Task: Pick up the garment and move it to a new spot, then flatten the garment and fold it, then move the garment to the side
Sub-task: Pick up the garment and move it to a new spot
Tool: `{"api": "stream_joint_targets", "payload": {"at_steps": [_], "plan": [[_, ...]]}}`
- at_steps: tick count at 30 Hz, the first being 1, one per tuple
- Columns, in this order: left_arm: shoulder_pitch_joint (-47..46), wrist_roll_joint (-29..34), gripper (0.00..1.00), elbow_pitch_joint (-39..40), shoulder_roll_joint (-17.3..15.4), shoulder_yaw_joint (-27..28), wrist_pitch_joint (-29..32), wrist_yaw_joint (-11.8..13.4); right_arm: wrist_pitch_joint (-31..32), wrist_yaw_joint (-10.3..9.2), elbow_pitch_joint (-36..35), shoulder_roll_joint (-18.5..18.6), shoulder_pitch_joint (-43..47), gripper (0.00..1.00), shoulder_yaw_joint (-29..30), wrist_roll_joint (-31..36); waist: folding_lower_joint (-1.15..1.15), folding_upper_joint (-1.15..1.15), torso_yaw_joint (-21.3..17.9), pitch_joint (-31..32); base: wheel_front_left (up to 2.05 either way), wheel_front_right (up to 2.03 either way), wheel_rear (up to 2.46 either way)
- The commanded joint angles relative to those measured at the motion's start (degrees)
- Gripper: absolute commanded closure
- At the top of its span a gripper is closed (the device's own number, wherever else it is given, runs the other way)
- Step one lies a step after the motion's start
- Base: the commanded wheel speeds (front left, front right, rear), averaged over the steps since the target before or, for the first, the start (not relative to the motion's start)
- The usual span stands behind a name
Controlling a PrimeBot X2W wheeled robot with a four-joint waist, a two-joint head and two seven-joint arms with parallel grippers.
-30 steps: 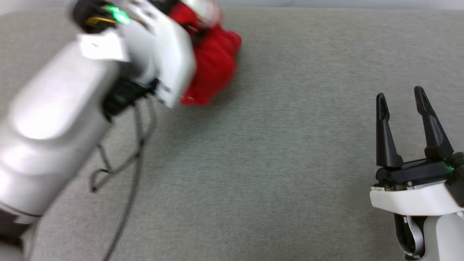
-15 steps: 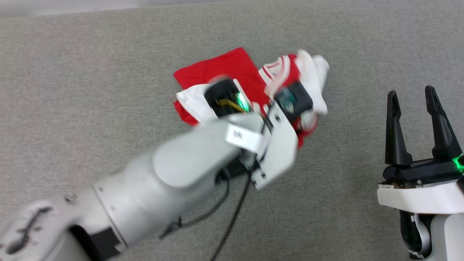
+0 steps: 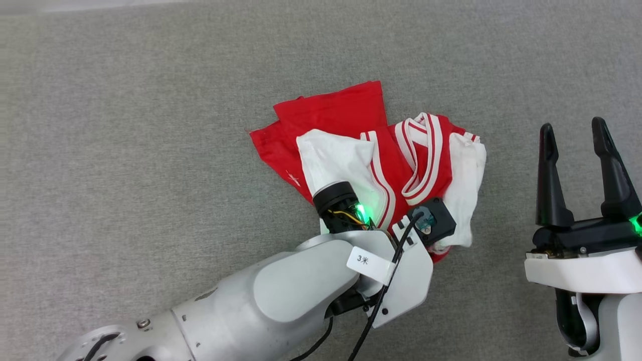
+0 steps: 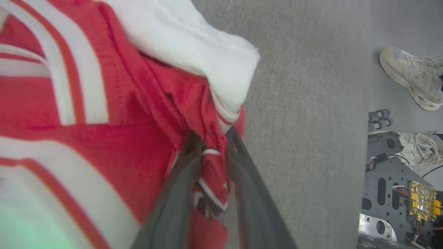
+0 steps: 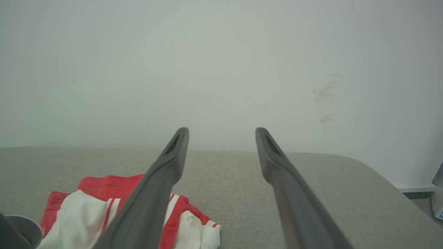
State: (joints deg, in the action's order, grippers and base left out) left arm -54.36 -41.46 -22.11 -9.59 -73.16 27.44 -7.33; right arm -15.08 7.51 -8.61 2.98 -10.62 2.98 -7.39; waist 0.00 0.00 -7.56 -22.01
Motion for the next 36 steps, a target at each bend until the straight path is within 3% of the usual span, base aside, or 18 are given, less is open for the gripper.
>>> {"api": "stream_joint_targets", "payload": {"at_steps": [1, 8, 15, 18, 25, 31, 36], "plan": [[-0.32, 0.43, 0.00, -1.12, 0.53, -0.27, -2.86, -0.10, -0.14, -0.04, 0.36, -0.19, 0.07, 0.00, 0.08, 0.54, 0.00, 0.00, 0.79, 1.11, 0.00, 0.00, 0.00], [-2.93, -0.28, 0.00, -6.20, 1.69, 2.45, -20.86, 0.31, -0.14, -0.04, 2.11, -0.17, 2.70, 0.00, 0.66, 1.58, 0.00, 0.00, 3.11, 6.01, 0.00, 0.00, 0.00], [0.18, 2.03, 0.00, -9.46, -1.05, 7.13, -34.56, 7.36, -0.14, -0.04, 4.77, -0.17, 6.21, 0.00, 0.86, 2.85, 0.00, 0.00, 5.69, 10.67, 0.00, 0.00, 0.00], [1.76, 2.04, 0.00, -9.64, -2.33, 8.52, -37.68, 9.60, -0.13, -0.04, 5.58, -0.16, 7.05, 0.00, 1.17, 3.05, 0.00, 0.00, 6.40, 11.74, 0.00, 0.00, 0.00], [8.85, 3.12, 0.00, -6.90, -8.23, 15.91, -42.53, 19.28, -0.14, -0.04, 7.88, -0.17, 9.78, 0.00, 1.99, 4.08, 0.00, 0.00, 8.48, 14.79, 0.00, 0.00, 0.00], [19.29, 8.45, 0.00, 4.24, -12.86, 28.15, -42.62, 27.01, -0.14, -0.04, 9.27, -0.17, 11.27, 0.00, 2.57, 4.61, 0.00, 0.00, 9.98, 16.87, 0.00, 0.00, 0.00], [29.51, 13.68, 0.00, 11.73, -14.04, 37.21, -42.64, 30.33, -0.14, -0.04, 10.24, -0.16, 12.58, 0.00, 2.72, 4.60, 0.00, 0.00, 10.96, 18.72, 0.00, 0.00, 0.00]]}}
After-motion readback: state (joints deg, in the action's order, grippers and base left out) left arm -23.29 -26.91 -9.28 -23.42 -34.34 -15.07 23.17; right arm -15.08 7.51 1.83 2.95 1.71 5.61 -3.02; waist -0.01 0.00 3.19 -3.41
